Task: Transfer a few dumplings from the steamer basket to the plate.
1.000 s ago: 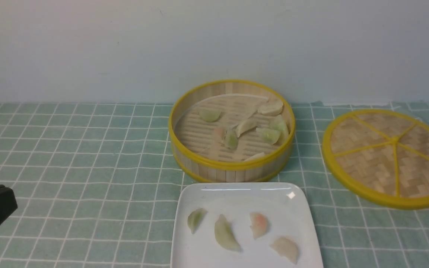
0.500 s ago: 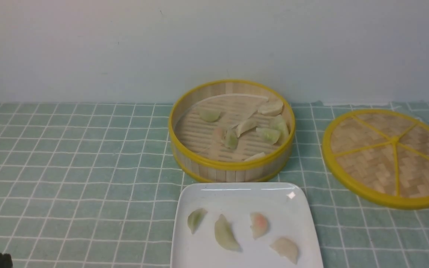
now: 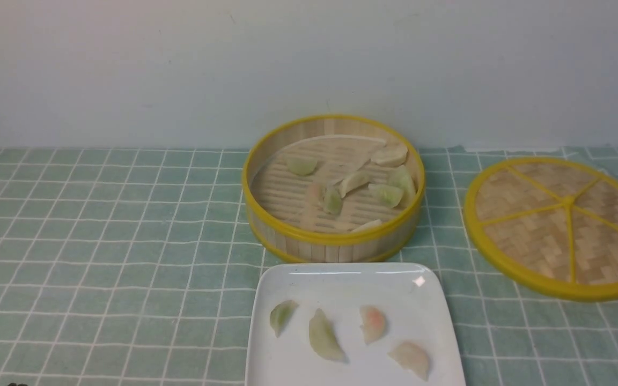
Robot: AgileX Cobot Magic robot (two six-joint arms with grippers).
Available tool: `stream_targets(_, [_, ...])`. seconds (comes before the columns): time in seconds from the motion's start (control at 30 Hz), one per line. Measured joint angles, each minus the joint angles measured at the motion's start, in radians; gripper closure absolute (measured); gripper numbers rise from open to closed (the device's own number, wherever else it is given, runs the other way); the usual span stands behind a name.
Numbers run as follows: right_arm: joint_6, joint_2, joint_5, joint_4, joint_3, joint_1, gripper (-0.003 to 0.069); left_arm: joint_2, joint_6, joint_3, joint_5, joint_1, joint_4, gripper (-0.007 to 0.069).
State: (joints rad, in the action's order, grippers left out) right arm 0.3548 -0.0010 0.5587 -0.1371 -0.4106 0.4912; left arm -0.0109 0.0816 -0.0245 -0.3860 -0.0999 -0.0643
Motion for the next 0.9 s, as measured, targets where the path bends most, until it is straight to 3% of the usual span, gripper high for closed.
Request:
stream_targets(0.6, [-0.001, 0.0, -0.01, -0.015, 0.013, -0.008, 0.0673, 0.0, 0.0, 0.0, 0.0, 0.0, -0.001, 0.0631])
stream_targets(0.73, [-0.027, 0.0, -0.075, -0.023, 0.07, -0.096, 0.0673, 0.0, 0.0, 0.0, 0.0, 0.0, -0.001, 0.0631])
stream_targets(0.9, [-0.13, -0.003, -0.192, -0.029, 0.274, -0.3, 0.0673, 0.0, 0.0, 0.0, 0.0, 0.0, -0.001, 0.0631])
